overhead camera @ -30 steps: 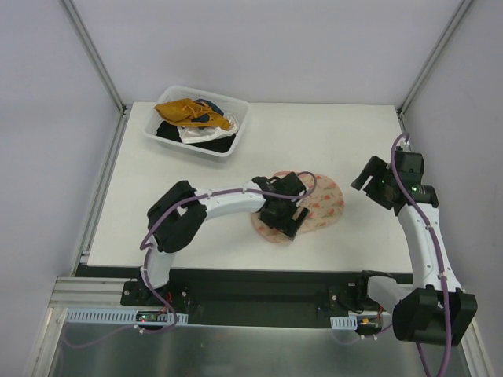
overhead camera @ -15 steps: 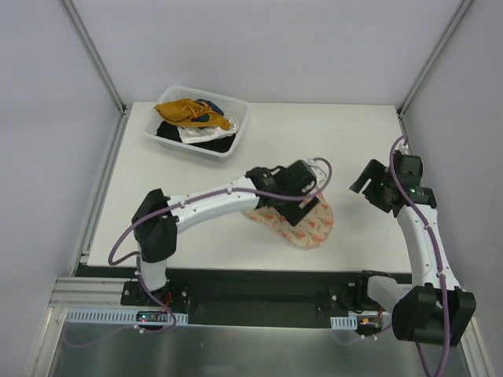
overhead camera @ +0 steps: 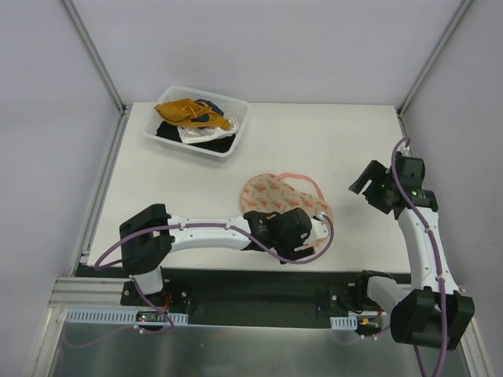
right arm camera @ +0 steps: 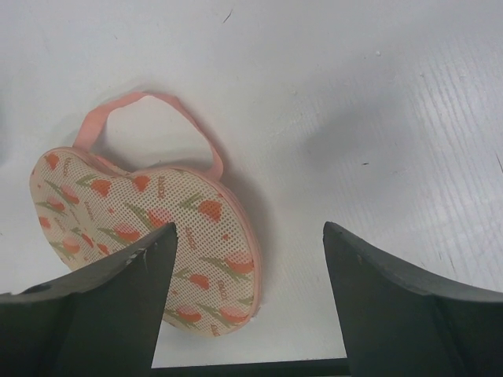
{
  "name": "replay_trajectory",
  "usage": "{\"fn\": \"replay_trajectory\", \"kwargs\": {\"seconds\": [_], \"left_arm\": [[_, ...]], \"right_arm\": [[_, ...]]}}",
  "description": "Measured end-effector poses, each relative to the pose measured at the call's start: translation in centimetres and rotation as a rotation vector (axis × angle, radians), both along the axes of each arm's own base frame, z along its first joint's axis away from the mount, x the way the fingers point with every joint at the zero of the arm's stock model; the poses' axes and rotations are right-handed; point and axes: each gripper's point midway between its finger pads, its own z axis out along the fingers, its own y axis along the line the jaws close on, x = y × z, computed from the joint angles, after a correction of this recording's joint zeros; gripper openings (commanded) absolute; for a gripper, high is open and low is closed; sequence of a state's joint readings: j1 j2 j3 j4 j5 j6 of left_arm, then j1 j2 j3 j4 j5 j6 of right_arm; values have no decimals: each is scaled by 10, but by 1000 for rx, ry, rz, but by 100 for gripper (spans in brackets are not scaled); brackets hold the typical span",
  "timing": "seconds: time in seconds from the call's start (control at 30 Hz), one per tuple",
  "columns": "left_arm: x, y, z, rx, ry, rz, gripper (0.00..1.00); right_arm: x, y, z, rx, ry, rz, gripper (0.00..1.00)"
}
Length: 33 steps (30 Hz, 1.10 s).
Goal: Unzip the laundry bag and remove the bra
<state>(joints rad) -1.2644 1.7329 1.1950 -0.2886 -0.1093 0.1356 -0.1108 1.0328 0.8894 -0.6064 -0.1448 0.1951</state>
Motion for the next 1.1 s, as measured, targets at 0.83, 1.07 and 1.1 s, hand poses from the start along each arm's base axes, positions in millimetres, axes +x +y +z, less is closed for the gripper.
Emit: {"fn": "replay_trajectory", "kwargs": {"seconds": [0.83,1.07,1.1], "left_arm": [[2,-74,-21,-83,-203,3,81],[26,-74,-27,-116,-169,52,0],[31,-73,-27,-121,-162,59,0]], "right_arm": [[-4,3,1,40,-17,10,79],[-5,3,6,41,-36,11,80],[-6,3,5,40,-38,11,80]]}}
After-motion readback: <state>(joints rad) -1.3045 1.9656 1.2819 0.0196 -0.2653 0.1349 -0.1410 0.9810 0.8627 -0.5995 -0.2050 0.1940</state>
